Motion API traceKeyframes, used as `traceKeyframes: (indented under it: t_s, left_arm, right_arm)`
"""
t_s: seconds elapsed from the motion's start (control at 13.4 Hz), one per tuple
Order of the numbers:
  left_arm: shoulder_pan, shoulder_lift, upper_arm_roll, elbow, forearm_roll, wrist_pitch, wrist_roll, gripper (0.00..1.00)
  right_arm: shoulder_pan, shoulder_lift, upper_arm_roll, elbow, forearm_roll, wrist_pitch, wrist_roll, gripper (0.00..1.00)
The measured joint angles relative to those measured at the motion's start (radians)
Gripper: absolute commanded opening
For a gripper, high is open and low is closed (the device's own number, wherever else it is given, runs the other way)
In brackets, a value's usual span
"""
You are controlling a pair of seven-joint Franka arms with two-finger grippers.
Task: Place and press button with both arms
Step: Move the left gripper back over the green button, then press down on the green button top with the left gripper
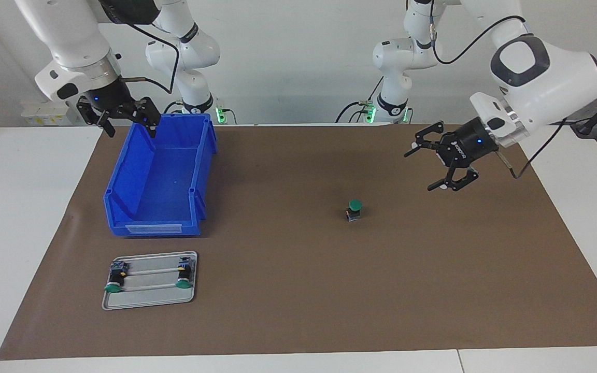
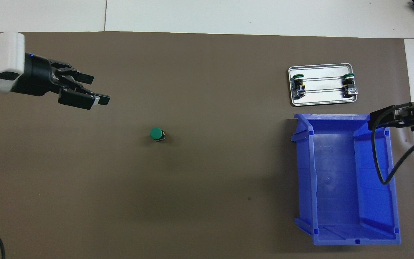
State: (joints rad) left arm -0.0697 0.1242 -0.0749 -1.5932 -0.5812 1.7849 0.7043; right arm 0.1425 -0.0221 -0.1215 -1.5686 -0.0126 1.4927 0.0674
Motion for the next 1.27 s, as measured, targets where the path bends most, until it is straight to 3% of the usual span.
traceKeyframes:
  t_s: [0.3,0.52,0.6,0.67,0.82,0.89,0.97,1.27]
  left_arm:
    - [-0.243,-0.025,-0.005,-0.01,0.414,0.079,-0.564,0.98]
    - [-0.308,-0.057,-0.007,-0.129,0.503,0.154,-0.759,0.95]
    - [-0.307,-0.076,-0.004,-0.197,0.504,0.2,-0.812,0.88]
    - [-0.306,-0.091,0.0,-0.264,0.504,0.261,-0.878,0.75]
    - [-0.305,-0.101,0.003,-0.359,0.504,0.345,-0.968,0.28]
    - [-0.305,-0.101,0.003,-0.382,0.504,0.361,-0.988,0.11]
    - [-0.306,-0.1,0.002,-0.396,0.504,0.373,-1.003,0.0]
    - [-0.319,-0.09,-0.003,-0.426,0.504,0.44,-1.048,0.0]
  right_arm:
    - [0.0,0.0,0.0,0.0,0.0,0.0,0.0,1.0]
    - [0.0,0.0,0.0,0.0,0.0,0.0,0.0,1.0]
    - [0.0,0.0,0.0,0.0,0.0,0.0,0.0,1.0]
    - [0.0,0.0,0.0,0.0,0.0,0.0,0.0,1.0]
    - [0.0,0.0,0.0,0.0,0.0,0.0,0.0,1.0]
    - [0.0,0.0,0.0,0.0,0.0,0.0,0.0,1.0]
    - [0.0,0.0,0.0,0.0,0.0,0.0,0.0,1.0]
    - [0.0,0.0,0.0,0.0,0.0,-0.002,0.0,1.0]
